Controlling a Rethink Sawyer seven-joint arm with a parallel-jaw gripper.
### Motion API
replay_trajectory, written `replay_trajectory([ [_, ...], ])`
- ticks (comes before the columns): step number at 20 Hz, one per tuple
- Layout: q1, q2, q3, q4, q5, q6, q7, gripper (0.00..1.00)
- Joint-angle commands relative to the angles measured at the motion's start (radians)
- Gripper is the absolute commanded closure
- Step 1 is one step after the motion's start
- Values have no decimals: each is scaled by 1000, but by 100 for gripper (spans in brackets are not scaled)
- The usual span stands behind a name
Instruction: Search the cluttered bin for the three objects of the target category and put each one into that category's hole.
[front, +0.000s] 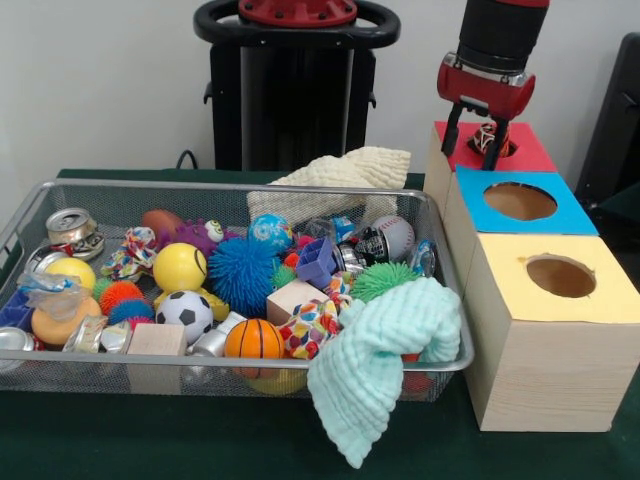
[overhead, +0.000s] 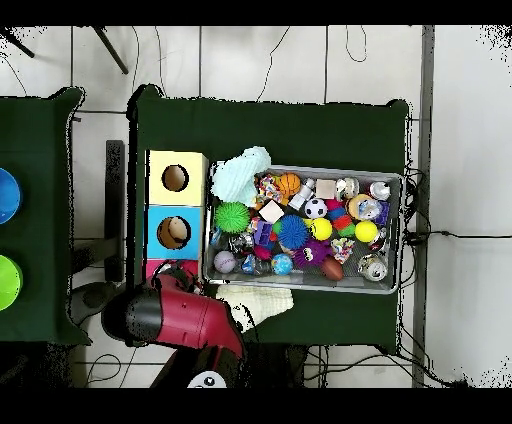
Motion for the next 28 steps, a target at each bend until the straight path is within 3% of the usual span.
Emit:
replay_trajectory([
  [1,-19,18,112,19,35,-3,174,0],
  [9,-12,-36,100,33,36,57,172,0],
  [12,3,-76,81,45,29,121,175,0],
  [17,-12,-93,104,88,31,74,169,0],
  [18,-24,-99,123,106,44,60,176,100],
  [28,-8,-83,123,102,40,55,183,100],
])
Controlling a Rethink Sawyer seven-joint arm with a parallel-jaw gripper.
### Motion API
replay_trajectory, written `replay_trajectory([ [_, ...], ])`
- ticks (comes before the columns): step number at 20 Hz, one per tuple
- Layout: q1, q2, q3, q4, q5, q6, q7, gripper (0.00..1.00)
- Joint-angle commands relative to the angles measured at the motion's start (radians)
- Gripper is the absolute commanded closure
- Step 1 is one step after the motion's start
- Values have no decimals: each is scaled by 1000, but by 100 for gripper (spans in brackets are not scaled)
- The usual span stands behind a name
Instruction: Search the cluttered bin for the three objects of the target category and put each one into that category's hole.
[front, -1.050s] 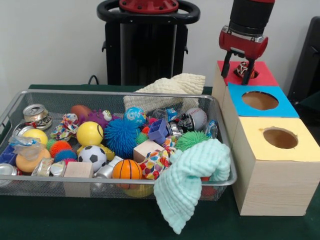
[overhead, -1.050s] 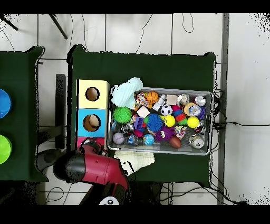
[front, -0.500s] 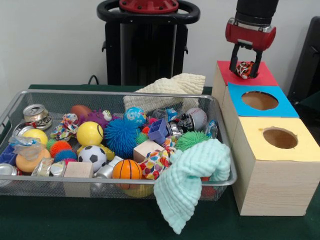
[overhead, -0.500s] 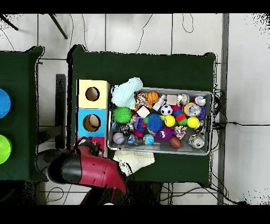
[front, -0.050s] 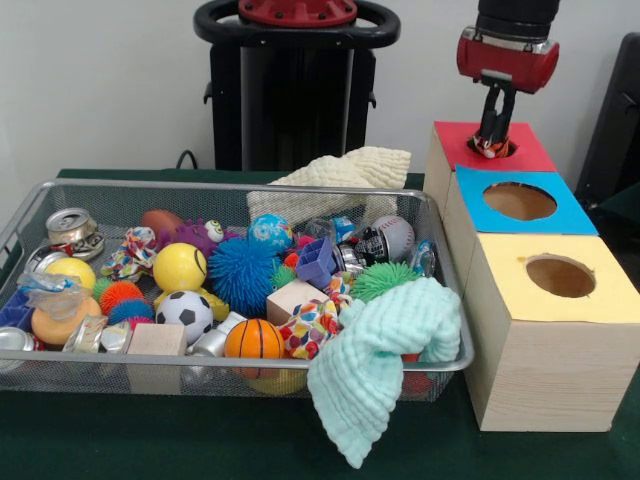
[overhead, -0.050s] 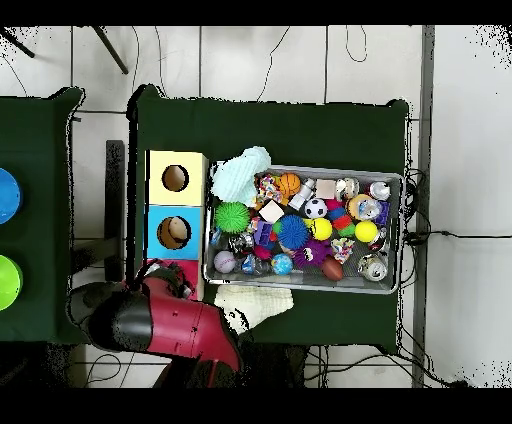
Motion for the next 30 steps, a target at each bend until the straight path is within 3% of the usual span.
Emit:
replay_trajectory([
  [1,-13,11,105,86,40,42,181,100],
  [7,-23,27,111,91,33,20,173,100],
  [21,-87,151,196,112,12,-122,163,100],
  [30,-79,100,242,149,46,-100,192,100],
])
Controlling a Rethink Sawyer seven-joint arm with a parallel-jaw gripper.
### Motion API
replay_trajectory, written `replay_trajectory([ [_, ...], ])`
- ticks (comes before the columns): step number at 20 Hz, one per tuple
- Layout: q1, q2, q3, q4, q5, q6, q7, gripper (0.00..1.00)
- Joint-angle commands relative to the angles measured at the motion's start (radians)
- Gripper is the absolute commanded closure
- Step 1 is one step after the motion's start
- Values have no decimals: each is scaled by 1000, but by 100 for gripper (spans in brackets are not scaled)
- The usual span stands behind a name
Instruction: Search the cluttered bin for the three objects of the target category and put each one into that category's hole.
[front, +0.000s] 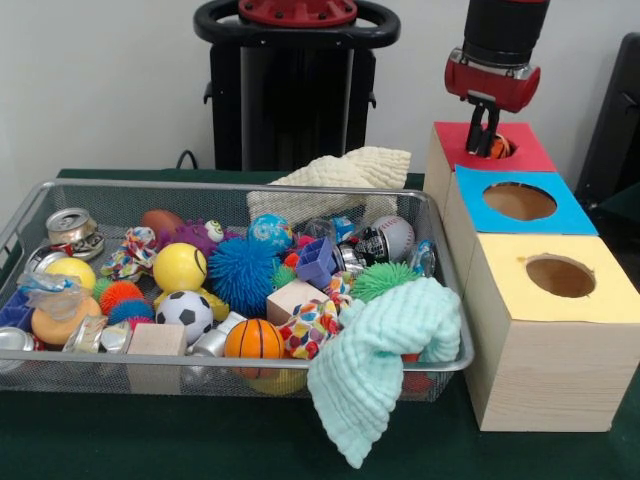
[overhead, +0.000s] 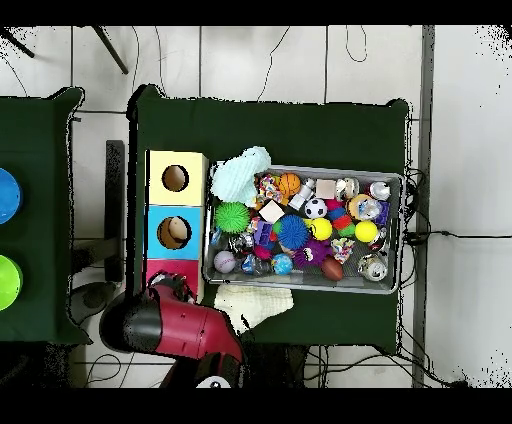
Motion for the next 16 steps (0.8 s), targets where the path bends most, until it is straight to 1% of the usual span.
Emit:
replay_trajectory([
  [1,-21,47,169,83,46,-51,193,100],
  [4,-26,-9,173,110,49,-7,182,100],
  [10,-39,-82,189,134,58,51,169,100],
  [12,-37,-91,193,132,61,60,170,100],
  [16,-38,-76,198,118,64,53,176,100],
])
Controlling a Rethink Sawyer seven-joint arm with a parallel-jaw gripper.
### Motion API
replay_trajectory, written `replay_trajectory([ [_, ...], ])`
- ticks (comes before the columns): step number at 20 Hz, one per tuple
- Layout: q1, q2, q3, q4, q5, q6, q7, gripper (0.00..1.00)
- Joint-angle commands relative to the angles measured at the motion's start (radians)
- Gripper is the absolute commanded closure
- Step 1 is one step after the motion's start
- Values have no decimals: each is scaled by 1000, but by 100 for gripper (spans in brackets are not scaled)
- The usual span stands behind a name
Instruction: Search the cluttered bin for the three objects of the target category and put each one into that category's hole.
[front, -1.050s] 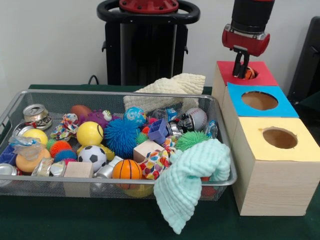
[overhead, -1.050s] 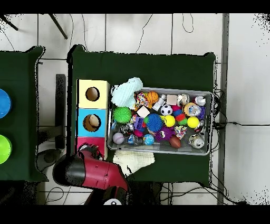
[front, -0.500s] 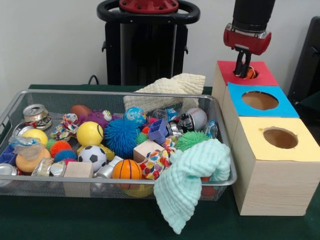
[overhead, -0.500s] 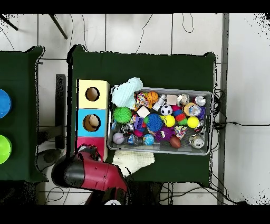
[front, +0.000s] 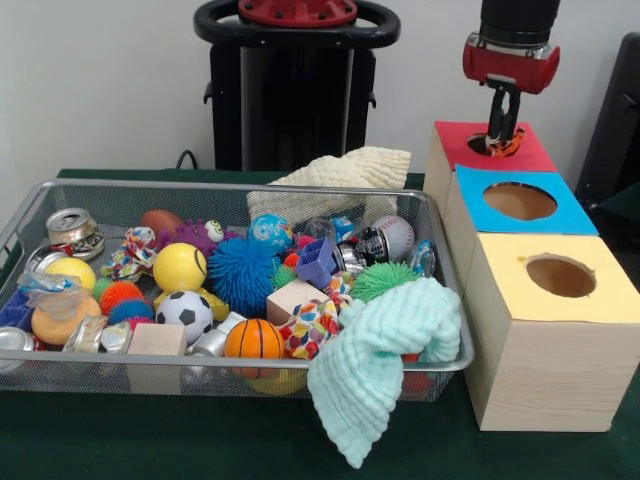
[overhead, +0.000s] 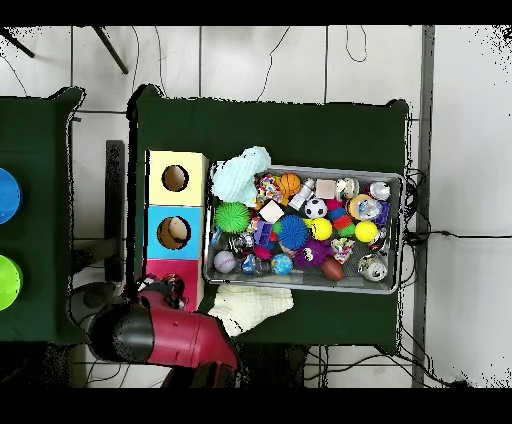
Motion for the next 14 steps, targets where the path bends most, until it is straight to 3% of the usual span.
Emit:
replay_trajectory([
  [1,-18,6,140,70,57,58,177,100],
  [8,-17,26,152,65,59,37,188,100],
  [14,-37,93,182,68,42,-61,191,100],
])
